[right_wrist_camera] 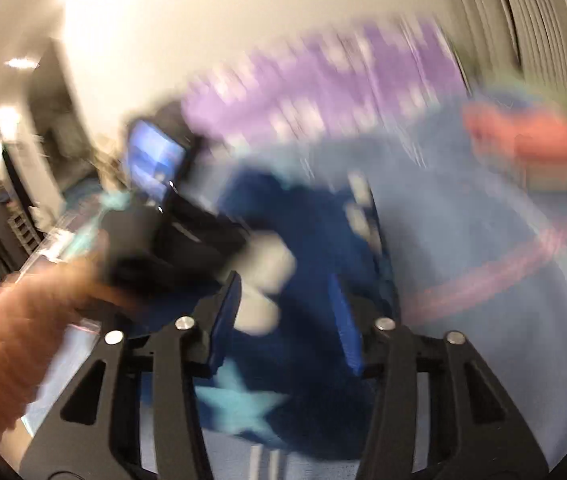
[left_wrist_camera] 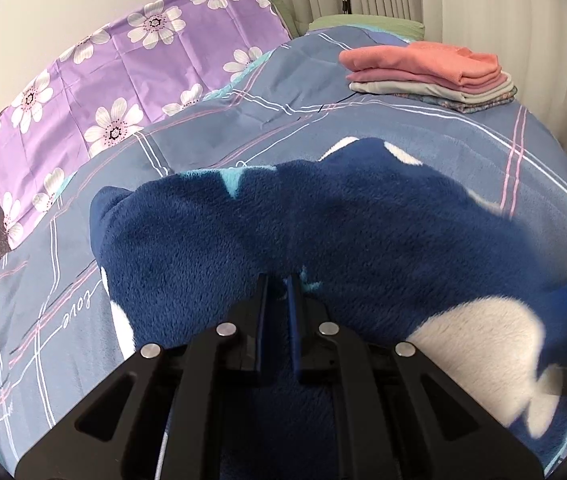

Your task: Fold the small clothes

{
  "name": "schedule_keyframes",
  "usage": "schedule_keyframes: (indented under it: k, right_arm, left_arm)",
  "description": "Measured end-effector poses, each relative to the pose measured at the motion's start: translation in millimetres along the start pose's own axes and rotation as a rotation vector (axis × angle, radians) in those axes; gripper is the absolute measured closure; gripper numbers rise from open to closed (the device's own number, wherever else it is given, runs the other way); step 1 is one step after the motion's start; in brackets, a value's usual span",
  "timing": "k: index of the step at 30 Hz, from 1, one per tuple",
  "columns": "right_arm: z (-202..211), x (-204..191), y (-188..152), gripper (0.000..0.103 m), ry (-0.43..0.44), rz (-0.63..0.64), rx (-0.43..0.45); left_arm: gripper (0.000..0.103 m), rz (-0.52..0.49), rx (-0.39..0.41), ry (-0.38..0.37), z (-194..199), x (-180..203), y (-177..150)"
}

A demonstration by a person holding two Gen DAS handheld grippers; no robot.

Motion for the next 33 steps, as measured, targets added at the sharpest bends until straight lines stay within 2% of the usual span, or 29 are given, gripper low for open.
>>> schedule_keyframes:
  k: [1, 3, 5, 8, 11, 12, 13, 14, 15, 17, 19, 20, 21, 24, 26, 28, 33]
  right_arm:
    - [-21.8, 5.3, -10.5, 0.060, -0.030, -0.007, -0.047]
    - [-23.3, 3.0, -16.9, 0.058, -0.090, 0.075, -0.011]
    - [-21.9, 0.8, -18.1, 0.056, -0.139, 0.077, -0.031]
    - [-26.1, -2.4, -15.1, 0.055, -0.152, 0.096, -0.043]
    - [-25.4, 3.5, -14.8, 0.055, -0.116, 0.074, -0.049]
    - [-26.0, 6.8, -20.6, 0.055, -0.108, 0.076, -0.045]
    - [-23.6, 9.3, -21.9, 0.055, -0.097, 0.075, -0.042]
    - [-20.9, 11.1, -22.0, 0.054, -0.086, 0.069, -0.041]
    - [-20.8, 12.1, -22.3, 0.054, -0.075, 0.059, -0.042]
    - [-20.8, 15.2, -21.3, 0.054, -0.044, 0.039, -0.050]
    - [-18.9, 14.1, -19.9, 0.054, -0.026, 0.029, -0.053]
    - [-18.7, 12.9, -17.7, 0.054, -0.021, 0.025, -0.053]
    - [-18.2, 13.4, -17.7, 0.054, -0.018, 0.024, -0.052]
    - [-13.0, 10.7, -19.7, 0.054, -0.024, 0.028, -0.046]
    - [-13.4, 10.2, -19.2, 0.054, -0.028, 0.030, -0.044]
    - [-13.8, 10.7, -19.3, 0.054, -0.026, 0.030, -0.045]
    - [-12.6, 9.4, -21.2, 0.054, -0.030, 0.034, -0.036]
  left_arm:
    - [0.095, 0.005, 0.008, -0.003, -1.0, 0.2, -0.1]
    - [0.095, -0.008, 0.017, 0.019, -4.1, 3.1, 0.5]
    - [0.095, -0.026, 0.021, 0.045, -5.0, 5.8, 1.8]
    - [0.092, -0.008, 0.062, 0.056, 4.3, 3.7, 1.7]
    - [0.084, 0.045, 0.153, 0.009, 37.4, 2.6, -2.5]
    - [0.073, 0.055, 0.173, -0.011, 50.3, 4.3, -5.9]
    - [0.050, 0.053, 0.192, -0.021, 64.5, 8.3, -10.4]
    - [0.037, 0.031, 0.220, 0.011, 85.4, 12.7, -18.7]
    - [0.028, -0.003, 0.251, 0.046, 102.1, 18.2, -26.3]
    - [0.027, -0.084, 0.268, 0.063, 131.4, 36.5, -49.9]
    - [0.025, -0.116, 0.251, 0.063, 145.3, 52.7, -73.3]
    - [0.021, -0.130, 0.233, 0.060, 149.7, 63.3, -88.6]
    - [0.016, -0.145, 0.215, 0.054, 151.2, 72.0, -101.1]
    - [0.015, -0.157, 0.157, 0.032, 140.8, 95.9, -128.9]
    - [0.015, -0.153, 0.112, 0.043, 119.6, 105.3, -135.4]
    - [0.015, -0.148, 0.079, 0.113, 95.7, 106.3, -132.9]
    - [0.015, -0.053, 0.118, 0.255, 83.9, 90.2, -112.9]
Point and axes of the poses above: each gripper's, at about its wrist camera, not at the fingertips, and z roughly against the way its jaws point, x to its right, y to its top, the point moved 6 cm from there along -z, roughly the way its jaws point, and after that the axes turned 11 degrees about -y, right-handed, at the moved point
